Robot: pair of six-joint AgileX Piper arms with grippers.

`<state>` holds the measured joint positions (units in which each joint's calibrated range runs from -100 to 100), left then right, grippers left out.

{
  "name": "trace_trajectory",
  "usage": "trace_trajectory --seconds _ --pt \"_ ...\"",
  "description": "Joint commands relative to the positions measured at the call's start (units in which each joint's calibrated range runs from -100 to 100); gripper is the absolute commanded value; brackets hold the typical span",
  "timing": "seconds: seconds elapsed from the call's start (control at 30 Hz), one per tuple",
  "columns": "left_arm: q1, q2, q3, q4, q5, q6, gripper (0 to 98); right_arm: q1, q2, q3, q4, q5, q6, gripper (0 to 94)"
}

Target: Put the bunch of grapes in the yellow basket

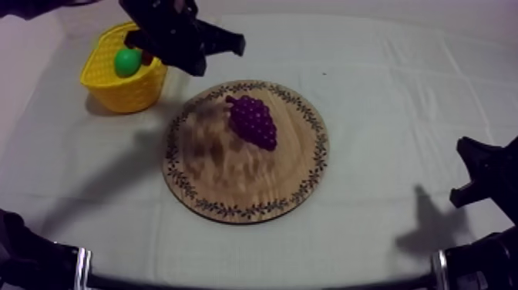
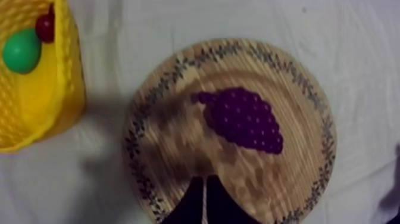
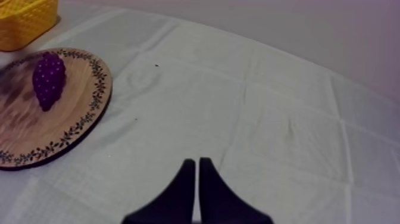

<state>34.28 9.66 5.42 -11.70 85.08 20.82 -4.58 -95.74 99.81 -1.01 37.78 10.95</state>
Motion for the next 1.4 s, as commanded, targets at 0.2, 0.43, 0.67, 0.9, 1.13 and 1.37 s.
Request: trace_trajectory --seconds 0.2,0.43,0.67,0.9,1.13,1.37 --pt "1.06 2.19 0.08 1.08 0.18 2.4 36.8 -0.02 -0.01 -0.03 0.01 0.04 0.02 0.4" --pt "1.1 4.81 -0.03 3.65 1.23 5.22 78.5 -0.02 -0.01 -0.03 0.01 0.04 0.02 0.4" --pt "1.11 8.81 -2.2 6.32 1.98 6.77 94.0 -0.02 -0.01 -0.03 0.01 0.04 0.02 0.4" --pt "0.96 15.32 -7.47 7.22 2.05 8.51 95.4 -0.02 -0.01 -0.03 0.01 0.04 0.02 0.4" --pt "0.81 22.98 -13.48 7.66 2.05 9.33 95.5 -0.02 -0.01 -0.03 0.01 0.04 0.02 0.4" --pt "0.79 30.58 -19.32 7.89 2.05 10.14 94.9 -0.02 -0.01 -0.03 0.01 0.04 0.02 0.4"
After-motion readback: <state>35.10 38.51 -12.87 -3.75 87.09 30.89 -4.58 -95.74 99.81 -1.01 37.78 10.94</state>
